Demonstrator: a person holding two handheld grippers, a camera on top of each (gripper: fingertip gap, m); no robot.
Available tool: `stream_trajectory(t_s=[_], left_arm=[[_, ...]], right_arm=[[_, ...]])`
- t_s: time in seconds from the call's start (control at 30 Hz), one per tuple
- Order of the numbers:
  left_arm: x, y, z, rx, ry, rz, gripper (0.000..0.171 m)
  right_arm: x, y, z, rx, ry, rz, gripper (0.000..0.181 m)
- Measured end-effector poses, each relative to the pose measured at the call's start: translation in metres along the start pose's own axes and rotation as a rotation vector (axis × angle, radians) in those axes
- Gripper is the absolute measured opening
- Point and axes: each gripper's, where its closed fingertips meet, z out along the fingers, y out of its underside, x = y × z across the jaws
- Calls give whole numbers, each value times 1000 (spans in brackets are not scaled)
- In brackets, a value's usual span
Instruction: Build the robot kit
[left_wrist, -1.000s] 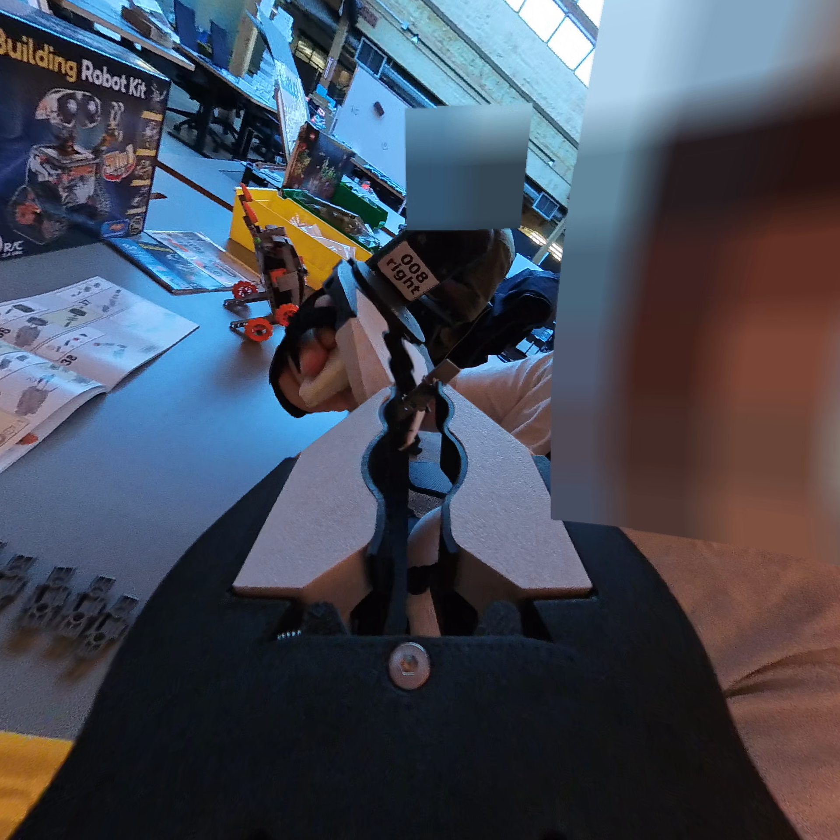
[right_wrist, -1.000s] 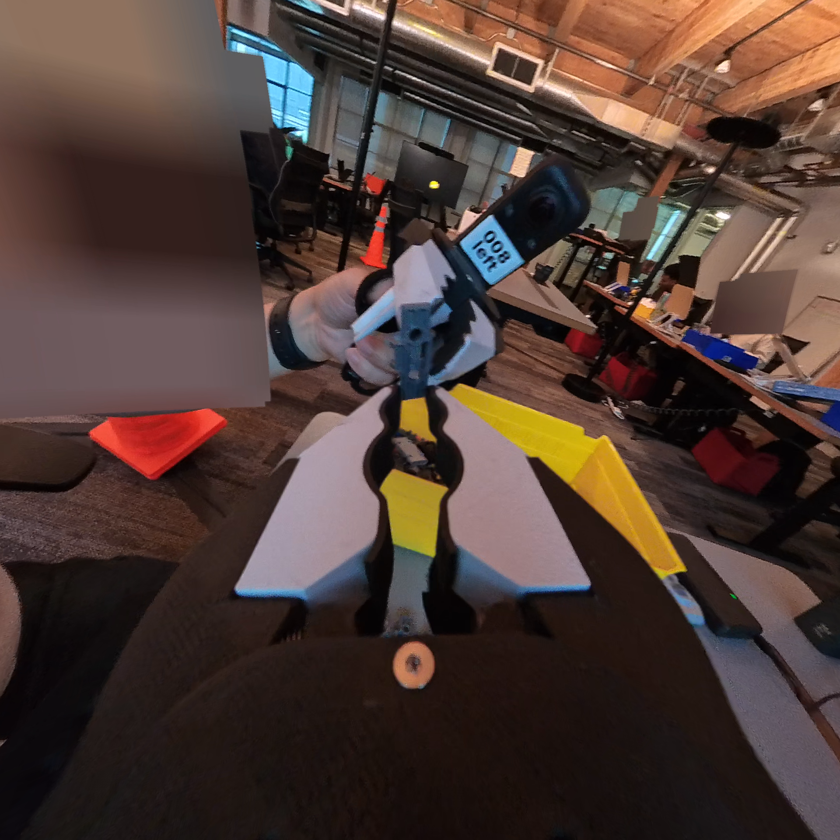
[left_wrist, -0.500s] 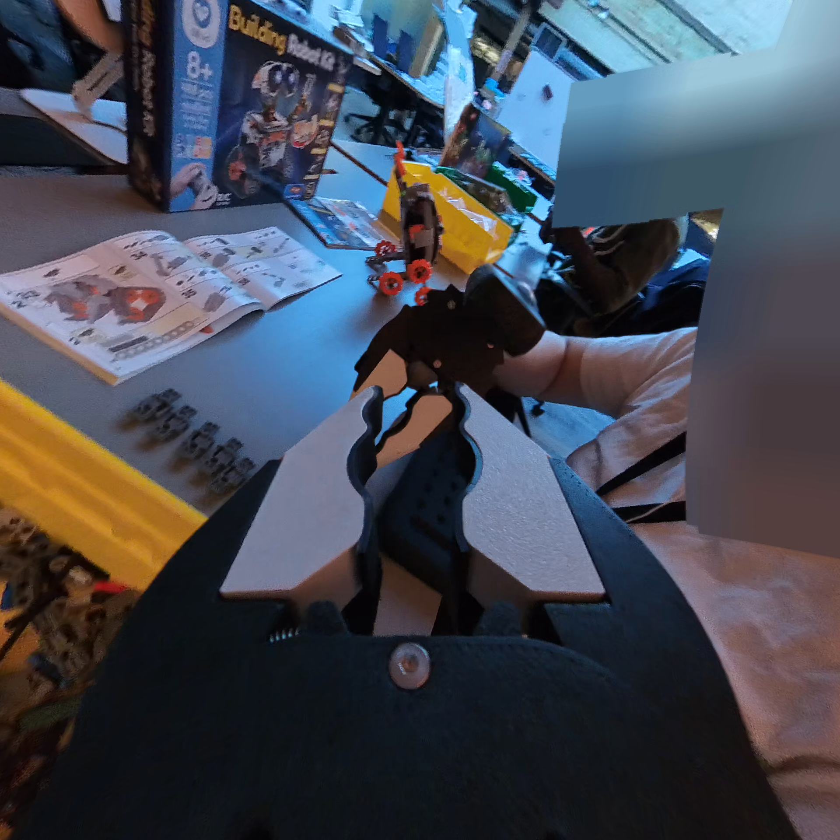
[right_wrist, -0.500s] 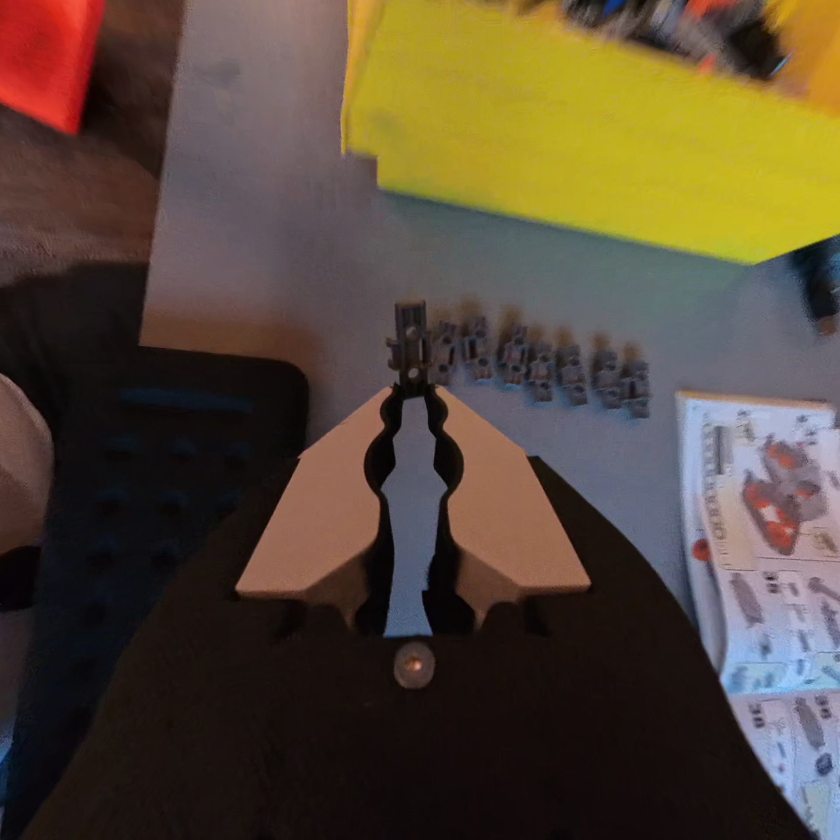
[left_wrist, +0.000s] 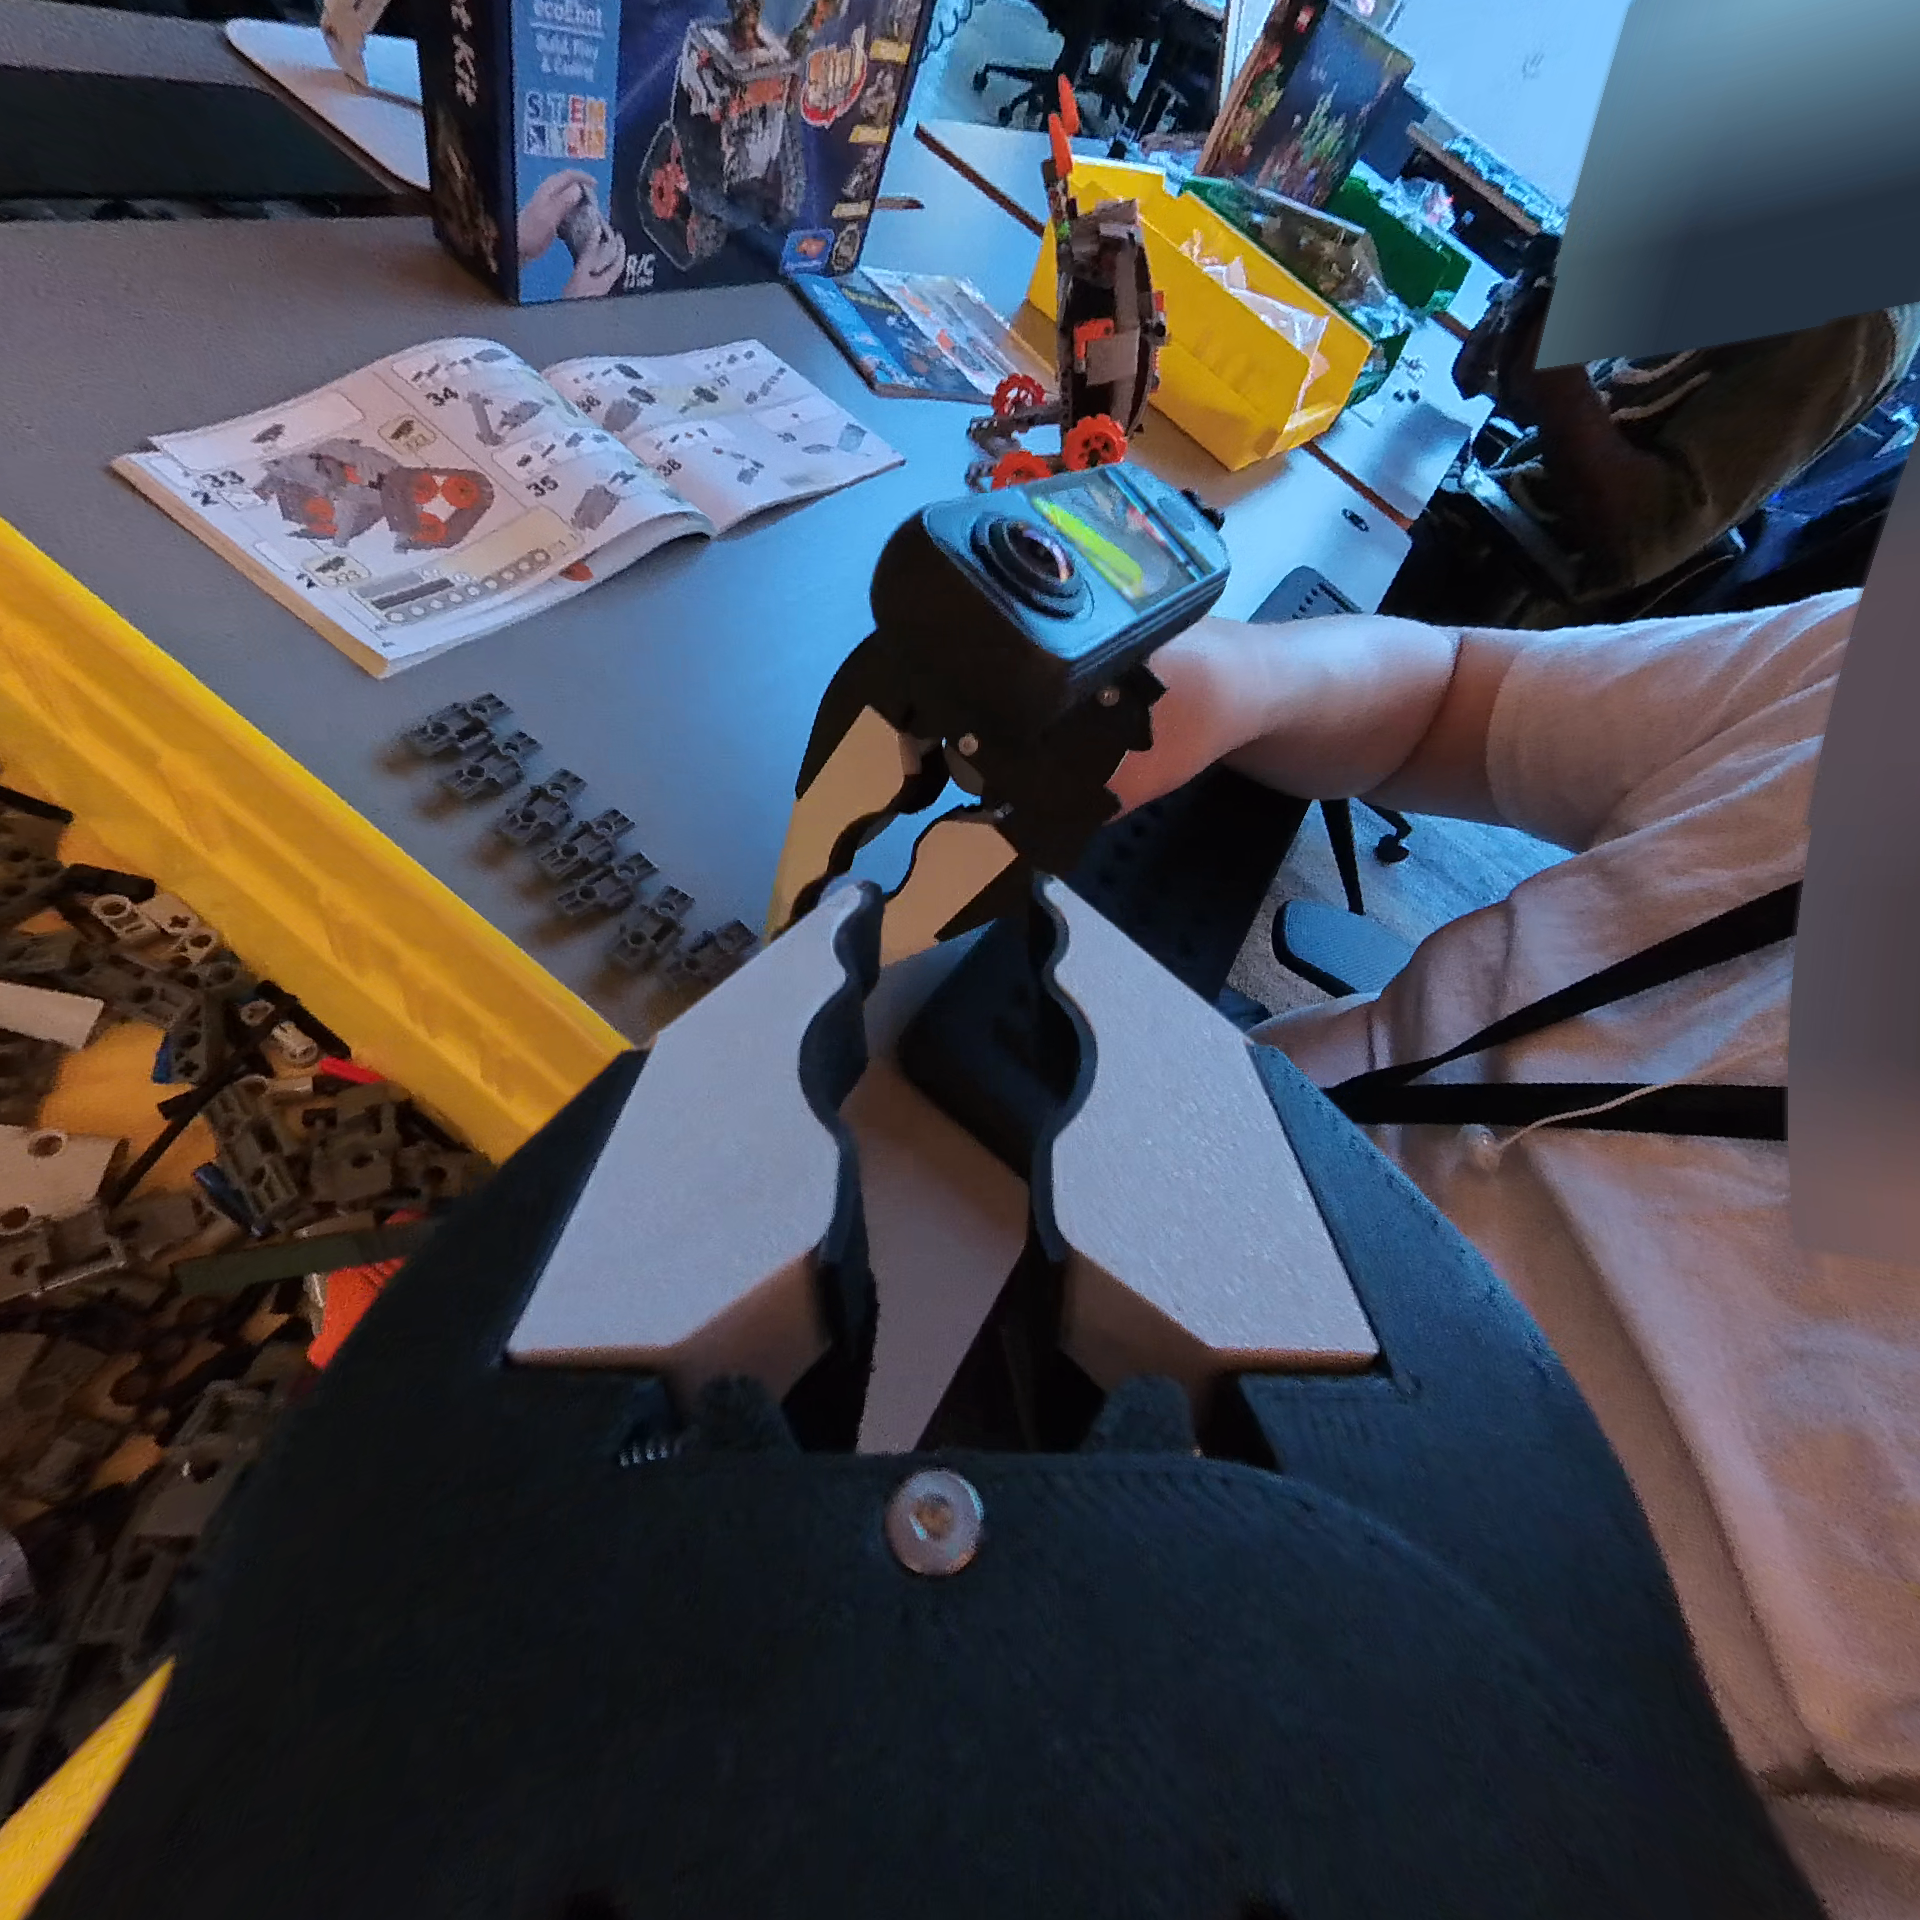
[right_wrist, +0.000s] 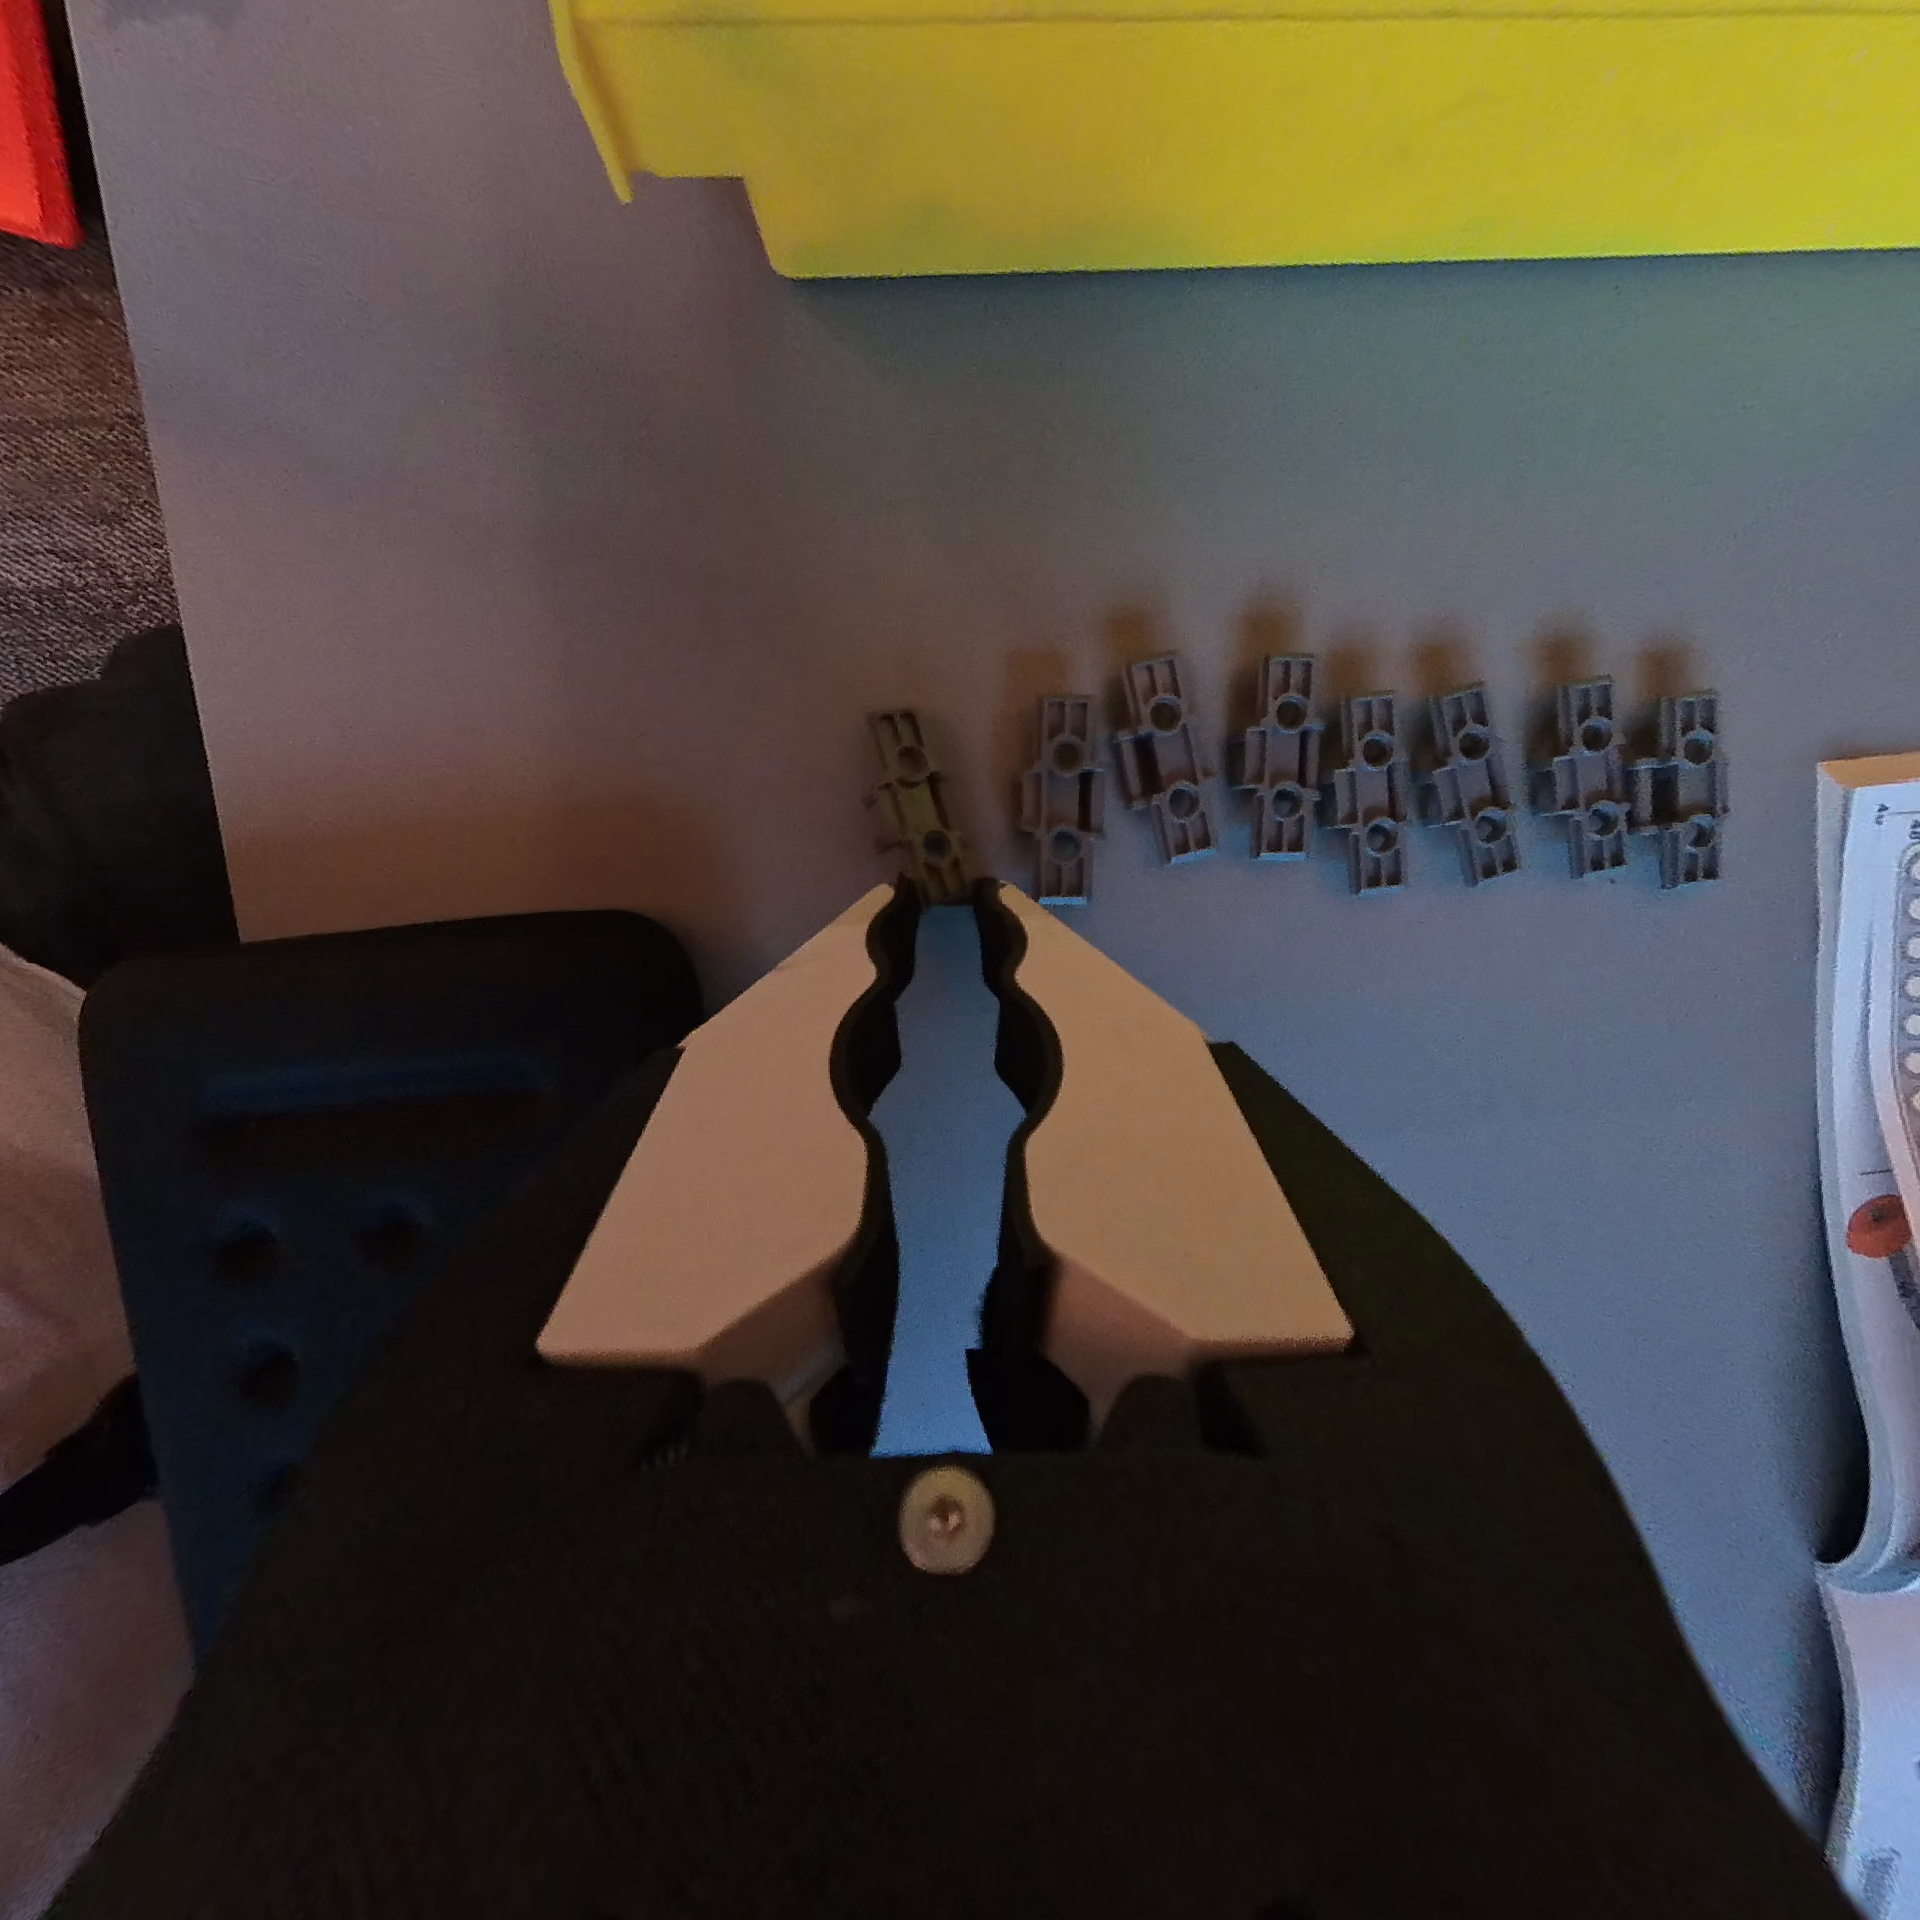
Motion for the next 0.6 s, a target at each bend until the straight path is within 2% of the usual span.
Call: stream_trajectory(t_s=[0.13, 0.33, 0.6], left_arm=[[4, 3, -4, 0, 2, -2, 27], [4, 7, -12, 8, -15, -16, 26], [4, 8, -16, 18, -17, -30, 26]], right_arm=[[-4, 2, -2, 12, -30, 10, 18], [-3, 0, -1, 45, -22, 3, 12], [1, -2, 1, 48, -13, 59, 13]])
